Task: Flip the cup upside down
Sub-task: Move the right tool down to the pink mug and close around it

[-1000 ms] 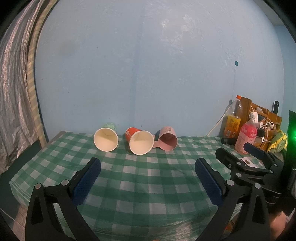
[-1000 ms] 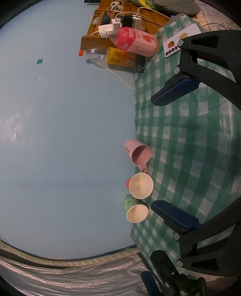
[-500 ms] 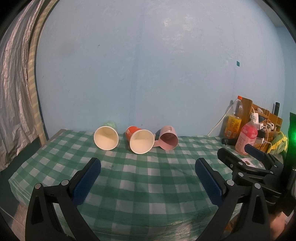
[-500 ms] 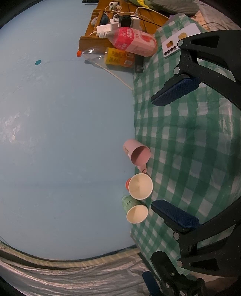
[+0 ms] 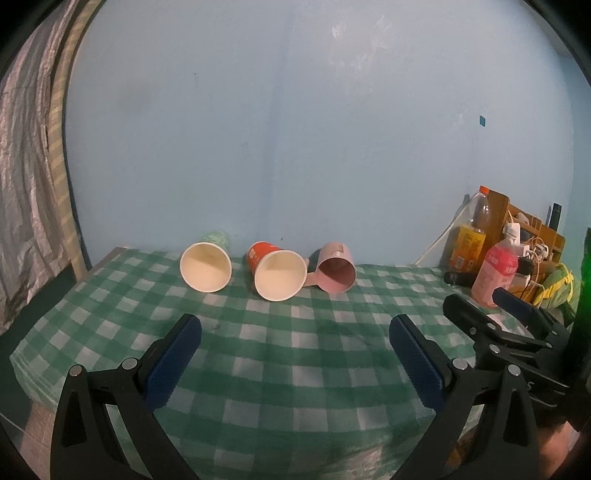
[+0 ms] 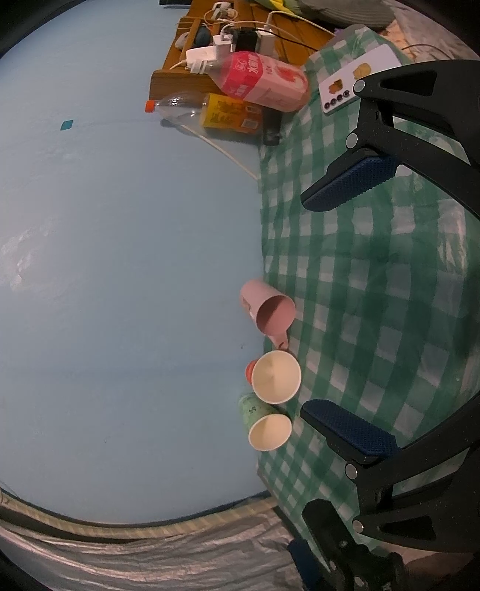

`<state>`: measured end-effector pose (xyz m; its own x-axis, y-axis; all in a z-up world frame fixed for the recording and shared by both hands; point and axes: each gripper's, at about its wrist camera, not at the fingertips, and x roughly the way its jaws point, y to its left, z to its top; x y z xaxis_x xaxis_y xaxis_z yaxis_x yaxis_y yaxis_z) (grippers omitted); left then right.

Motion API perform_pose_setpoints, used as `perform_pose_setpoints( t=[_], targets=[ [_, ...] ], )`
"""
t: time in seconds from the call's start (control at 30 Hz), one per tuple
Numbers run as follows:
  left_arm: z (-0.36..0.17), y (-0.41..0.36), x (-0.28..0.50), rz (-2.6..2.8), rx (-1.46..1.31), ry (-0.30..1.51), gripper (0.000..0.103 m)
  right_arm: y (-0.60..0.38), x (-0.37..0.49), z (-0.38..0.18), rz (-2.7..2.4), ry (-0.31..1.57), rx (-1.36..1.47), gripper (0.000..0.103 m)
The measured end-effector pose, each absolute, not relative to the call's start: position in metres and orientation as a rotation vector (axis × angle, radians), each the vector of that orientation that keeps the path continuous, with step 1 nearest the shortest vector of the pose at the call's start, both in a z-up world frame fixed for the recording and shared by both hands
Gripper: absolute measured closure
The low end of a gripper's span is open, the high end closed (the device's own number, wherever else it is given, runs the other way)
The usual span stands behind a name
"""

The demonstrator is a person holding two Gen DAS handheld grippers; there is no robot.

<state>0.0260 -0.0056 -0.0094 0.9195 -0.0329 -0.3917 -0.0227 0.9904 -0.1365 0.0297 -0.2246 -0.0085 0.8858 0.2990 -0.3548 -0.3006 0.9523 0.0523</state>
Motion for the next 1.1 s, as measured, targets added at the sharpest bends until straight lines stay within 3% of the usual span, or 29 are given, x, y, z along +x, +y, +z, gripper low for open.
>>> perform_pose_setpoints(
  t=[0.23, 0.53, 1.1],
  targets=[
    [0.014, -0.016, 0.068, -0.006, -0.092, 0.451, 0.0, -0.241, 0.058, 0.019, 0.336, 0.39, 0.015, 0.003],
    [0.034, -0.037, 0.173, 0.0, 0.003, 0.619, 0.0, -0.255, 0.142, 0.048, 0.386, 0.554, 0.059, 0.003],
    [-0.005, -0.09, 0.322, -0.018, 0.094, 0.932, 0.0, -0.268, 0.314, 0.015, 0.487, 0.998, 0.37, 0.003]
  ],
)
